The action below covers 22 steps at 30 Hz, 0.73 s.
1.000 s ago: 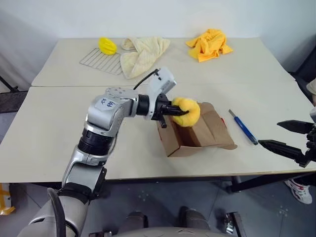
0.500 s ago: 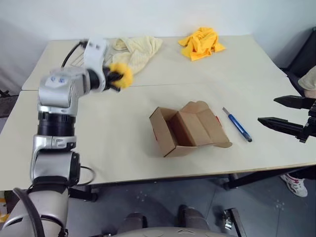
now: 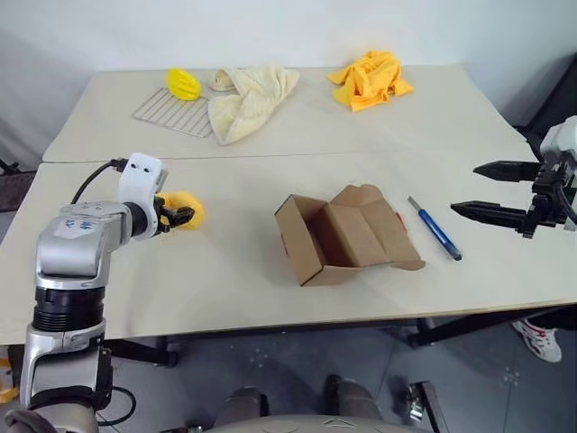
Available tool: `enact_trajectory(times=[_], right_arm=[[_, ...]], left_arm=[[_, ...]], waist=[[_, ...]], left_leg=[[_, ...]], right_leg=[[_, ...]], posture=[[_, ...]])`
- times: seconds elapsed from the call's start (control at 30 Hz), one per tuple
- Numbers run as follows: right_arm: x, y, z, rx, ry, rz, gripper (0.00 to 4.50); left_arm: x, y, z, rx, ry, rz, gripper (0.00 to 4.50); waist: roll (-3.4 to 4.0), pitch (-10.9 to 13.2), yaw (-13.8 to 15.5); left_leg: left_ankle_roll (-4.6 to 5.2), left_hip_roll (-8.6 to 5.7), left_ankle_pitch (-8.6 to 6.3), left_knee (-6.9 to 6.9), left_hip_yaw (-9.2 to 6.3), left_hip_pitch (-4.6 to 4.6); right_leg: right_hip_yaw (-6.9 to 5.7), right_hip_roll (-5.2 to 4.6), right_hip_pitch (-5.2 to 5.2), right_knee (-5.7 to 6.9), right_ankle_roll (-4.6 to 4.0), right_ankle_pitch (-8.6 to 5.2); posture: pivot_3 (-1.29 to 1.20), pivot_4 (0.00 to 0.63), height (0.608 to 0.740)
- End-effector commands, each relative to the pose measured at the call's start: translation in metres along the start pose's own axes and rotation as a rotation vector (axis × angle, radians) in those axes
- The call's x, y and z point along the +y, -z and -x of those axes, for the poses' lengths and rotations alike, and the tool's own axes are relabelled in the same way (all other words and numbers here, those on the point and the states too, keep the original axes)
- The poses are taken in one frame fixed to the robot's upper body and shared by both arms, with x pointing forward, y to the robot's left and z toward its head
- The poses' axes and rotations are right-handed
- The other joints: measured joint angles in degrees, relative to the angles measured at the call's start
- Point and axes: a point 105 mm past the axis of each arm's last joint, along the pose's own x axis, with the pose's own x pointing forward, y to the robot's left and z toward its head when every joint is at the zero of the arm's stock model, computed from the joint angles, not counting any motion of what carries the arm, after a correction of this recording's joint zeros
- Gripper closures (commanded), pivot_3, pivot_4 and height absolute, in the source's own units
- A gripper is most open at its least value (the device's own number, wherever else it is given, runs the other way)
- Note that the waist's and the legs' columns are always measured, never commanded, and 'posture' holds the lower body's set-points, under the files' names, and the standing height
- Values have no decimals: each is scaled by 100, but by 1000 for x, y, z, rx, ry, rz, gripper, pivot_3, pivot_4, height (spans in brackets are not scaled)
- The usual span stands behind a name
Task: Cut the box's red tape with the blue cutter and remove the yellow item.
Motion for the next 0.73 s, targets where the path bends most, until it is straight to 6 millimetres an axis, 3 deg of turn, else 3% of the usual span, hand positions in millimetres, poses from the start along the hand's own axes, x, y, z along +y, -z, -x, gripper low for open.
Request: enact_trajectory(times=[0.03,0.2,0.3,0.4,0.53,0.73], right_arm=[[-4,-9,4,-20,4,41,0],[-8,-2,9,-6,-16,58,0],[-15,9,17,22,-12,76,0],[-19,46,29,151,-33,109,0],[-19,102,49,349,-65,117,0],[-23,125,51,339,-14,55,0]], left_arm=[[-5,-25,29,-118,61,-75,47],[-18,-29,55,-204,203,-191,47],[-34,-20,69,-218,342,-247,47],[-65,14,84,-165,585,-272,47],[-72,41,87,-197,625,-272,47],[-73,70,80,-226,625,-248,47]], waist=[[0,0,-3],[2,0,9],[2,1,12],[5,1,-4],[16,3,-11],[61,16,-60]], left_leg=[[-1,0,0,-1,0,1],[-5,1,-3,-4,3,4],[-5,1,-3,-3,3,5],[-6,2,-4,-9,9,8],[-8,4,-5,-11,12,7],[-8,6,-4,-8,28,24]], right_leg=[[0,0,0,0,0,0],[1,-1,0,-1,-2,-1],[0,-1,1,-2,-2,-1],[3,-1,1,-6,-4,-2],[1,0,2,-17,-7,-4],[15,1,9,-5,-9,-5]], posture=[[0,150,740],[0,150,740],[0,150,740],[0,150,740],[0,150,740],[0,150,740]])
